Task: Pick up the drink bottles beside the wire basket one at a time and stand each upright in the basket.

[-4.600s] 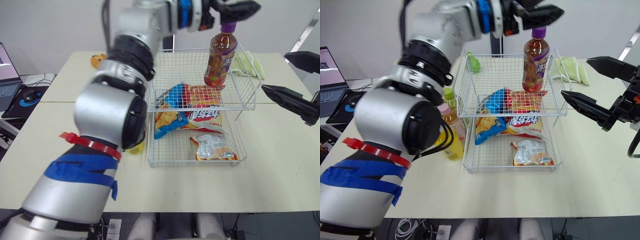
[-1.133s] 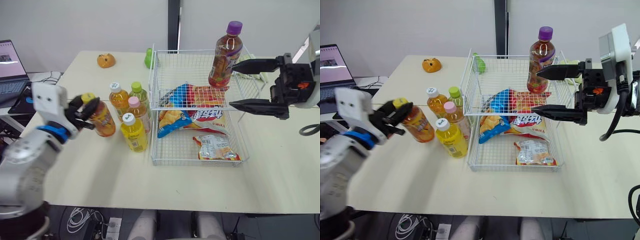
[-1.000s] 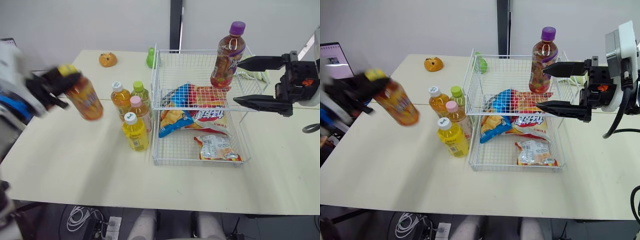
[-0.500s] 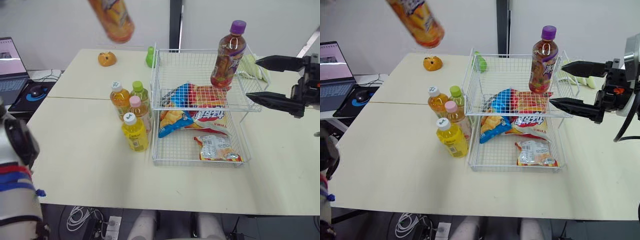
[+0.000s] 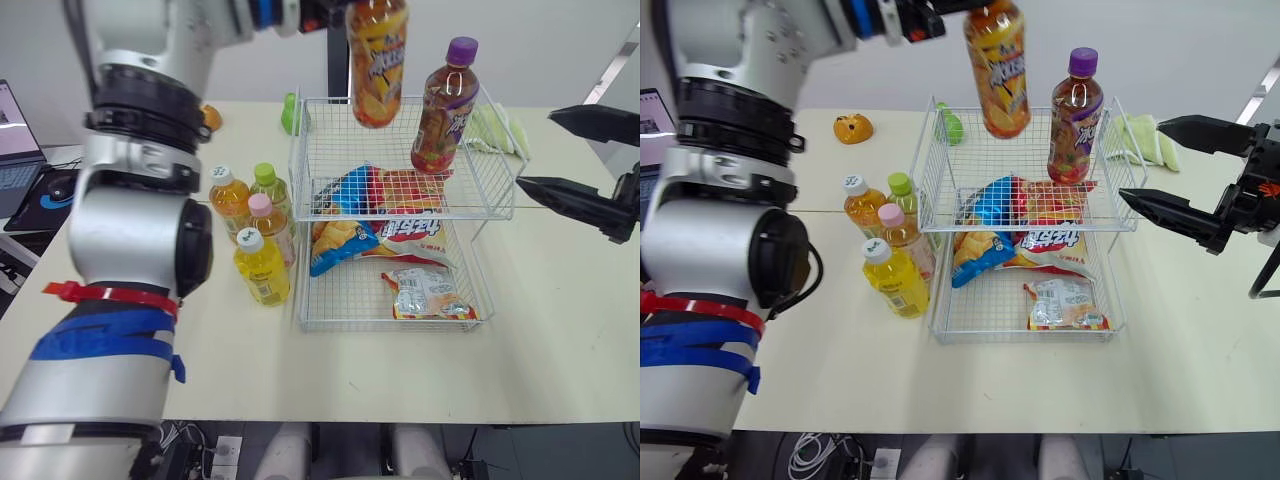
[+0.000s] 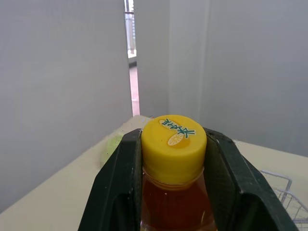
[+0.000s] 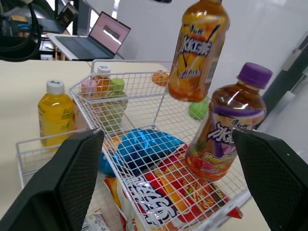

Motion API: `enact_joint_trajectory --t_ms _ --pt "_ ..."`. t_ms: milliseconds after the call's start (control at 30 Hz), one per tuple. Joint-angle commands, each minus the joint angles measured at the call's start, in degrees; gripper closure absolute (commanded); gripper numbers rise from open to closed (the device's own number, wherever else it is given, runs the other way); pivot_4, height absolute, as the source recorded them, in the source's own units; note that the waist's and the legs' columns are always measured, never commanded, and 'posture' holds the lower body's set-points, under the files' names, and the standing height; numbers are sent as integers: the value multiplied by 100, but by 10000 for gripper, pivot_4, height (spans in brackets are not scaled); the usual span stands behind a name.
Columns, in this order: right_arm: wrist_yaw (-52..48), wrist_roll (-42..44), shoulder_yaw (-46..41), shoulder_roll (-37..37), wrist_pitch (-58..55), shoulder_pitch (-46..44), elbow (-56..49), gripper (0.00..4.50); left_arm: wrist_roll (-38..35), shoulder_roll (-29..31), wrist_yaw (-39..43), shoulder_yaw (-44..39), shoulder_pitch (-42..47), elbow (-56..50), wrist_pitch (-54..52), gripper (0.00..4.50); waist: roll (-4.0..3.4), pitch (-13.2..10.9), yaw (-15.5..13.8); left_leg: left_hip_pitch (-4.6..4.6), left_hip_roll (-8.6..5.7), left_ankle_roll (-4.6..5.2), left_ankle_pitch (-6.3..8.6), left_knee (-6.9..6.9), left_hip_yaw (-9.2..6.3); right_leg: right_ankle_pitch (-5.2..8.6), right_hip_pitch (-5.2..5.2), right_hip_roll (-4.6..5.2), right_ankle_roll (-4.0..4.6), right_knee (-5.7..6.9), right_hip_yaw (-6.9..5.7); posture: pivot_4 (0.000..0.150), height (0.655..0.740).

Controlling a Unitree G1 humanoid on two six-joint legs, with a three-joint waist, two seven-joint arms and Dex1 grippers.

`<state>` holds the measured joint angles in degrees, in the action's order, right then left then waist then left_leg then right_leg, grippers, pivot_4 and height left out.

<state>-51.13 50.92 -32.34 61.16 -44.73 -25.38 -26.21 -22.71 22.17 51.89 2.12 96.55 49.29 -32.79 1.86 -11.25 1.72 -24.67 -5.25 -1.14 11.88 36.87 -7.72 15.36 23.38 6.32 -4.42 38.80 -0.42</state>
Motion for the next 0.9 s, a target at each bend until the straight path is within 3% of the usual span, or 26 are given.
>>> enact_joint_trajectory --t_ms 33,500,833,900 --pt "198 177 -411 80 -43 101 -267 0 219 -207 -67 -168 172 261 546 31522 0 0 2 0 0 0 0 0 0 0 0 0 0 1 1 1500 7400" --pt "482 468 -706 177 -122 400 -469 0 679 -742 113 -335 224 1172 1066 31522 1 -1 -8 -3 -4 1 0 5 1 1 1 1 -3 7 -3 1500 7400" --pt "515 405 -519 252 42 244 -273 0 622 -233 907 -456 186 473 518 285 1 -1 14 -2 -3 1 0 6 4 2 0 0 -3 9 -3 1500 7400" --pt "524 380 -464 250 104 208 -238 0 530 -17 1041 -490 46 -16 232 285 1 -1 12 -2 -2 0 0 5 2 2 0 -1 -3 9 -4 1500 7400"
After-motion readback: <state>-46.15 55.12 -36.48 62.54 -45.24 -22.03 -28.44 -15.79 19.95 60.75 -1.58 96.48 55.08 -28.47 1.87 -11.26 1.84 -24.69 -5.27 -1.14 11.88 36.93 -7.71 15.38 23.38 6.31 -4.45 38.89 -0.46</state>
